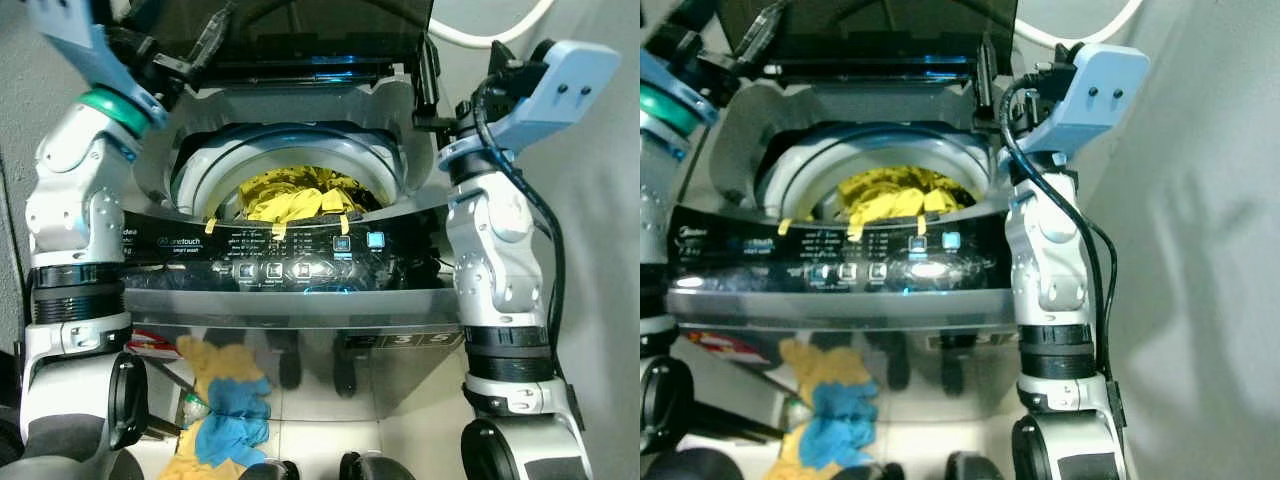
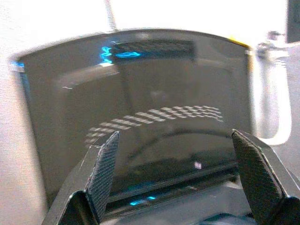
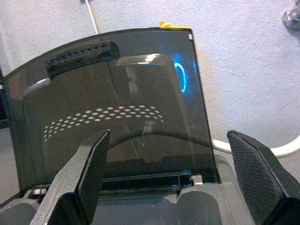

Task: Clothes washing

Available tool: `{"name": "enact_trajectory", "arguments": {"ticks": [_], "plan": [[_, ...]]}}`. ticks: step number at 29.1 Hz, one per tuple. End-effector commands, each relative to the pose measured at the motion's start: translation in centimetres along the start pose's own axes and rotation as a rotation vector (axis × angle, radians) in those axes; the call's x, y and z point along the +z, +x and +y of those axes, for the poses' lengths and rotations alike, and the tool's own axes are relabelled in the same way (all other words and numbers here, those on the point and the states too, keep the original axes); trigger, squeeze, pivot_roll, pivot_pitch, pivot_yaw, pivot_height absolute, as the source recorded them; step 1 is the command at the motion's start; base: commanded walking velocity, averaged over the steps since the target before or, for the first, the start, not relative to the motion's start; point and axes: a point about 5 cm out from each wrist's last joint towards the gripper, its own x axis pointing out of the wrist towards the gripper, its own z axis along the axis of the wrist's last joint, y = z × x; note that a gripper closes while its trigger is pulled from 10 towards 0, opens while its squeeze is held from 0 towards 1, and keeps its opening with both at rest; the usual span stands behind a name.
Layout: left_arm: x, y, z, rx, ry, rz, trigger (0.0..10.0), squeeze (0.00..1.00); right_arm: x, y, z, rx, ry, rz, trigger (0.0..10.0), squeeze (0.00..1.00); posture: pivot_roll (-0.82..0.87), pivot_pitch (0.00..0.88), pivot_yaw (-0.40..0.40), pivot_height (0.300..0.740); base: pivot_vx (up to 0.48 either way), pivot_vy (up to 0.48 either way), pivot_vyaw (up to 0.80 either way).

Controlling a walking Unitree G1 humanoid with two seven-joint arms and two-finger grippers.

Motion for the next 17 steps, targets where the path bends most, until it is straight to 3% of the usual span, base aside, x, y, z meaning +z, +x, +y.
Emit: {"name": "enact_trajectory", "arguments": {"ticks": [1, 6, 17], "plan": [[0.7, -0.5, 0.3, 0.03, 0.029, -0.03, 10.0, 0.0, 0.1, -0.1, 0.3, 0.023, 0.002, -0.014, 10.0, 0.0, 0.08, 0.039, 0.046, 0.74, 0.0, 0.0, 0.0], [0.7, -1.1, 0.0, 0.037, 0.043, -0.032, 10.0, 0.0, 0.6, 0.2, 0.8, 0.063, -0.021, -0.044, 10.0, 0.0, 0.07, 0.025, 0.041, 0.74, 0.0, 0.0, 0.0], [-0.1, -0.8, -0.7, 0.075, 0.051, -0.028, 10.0, 0.0, 0.9, 0.3, 0.9, 0.074, -0.012, -0.048, 10.0, 0.0, 0.06, 0.025, 0.044, 0.74, 0.0, 0.0, 0.0]]}}
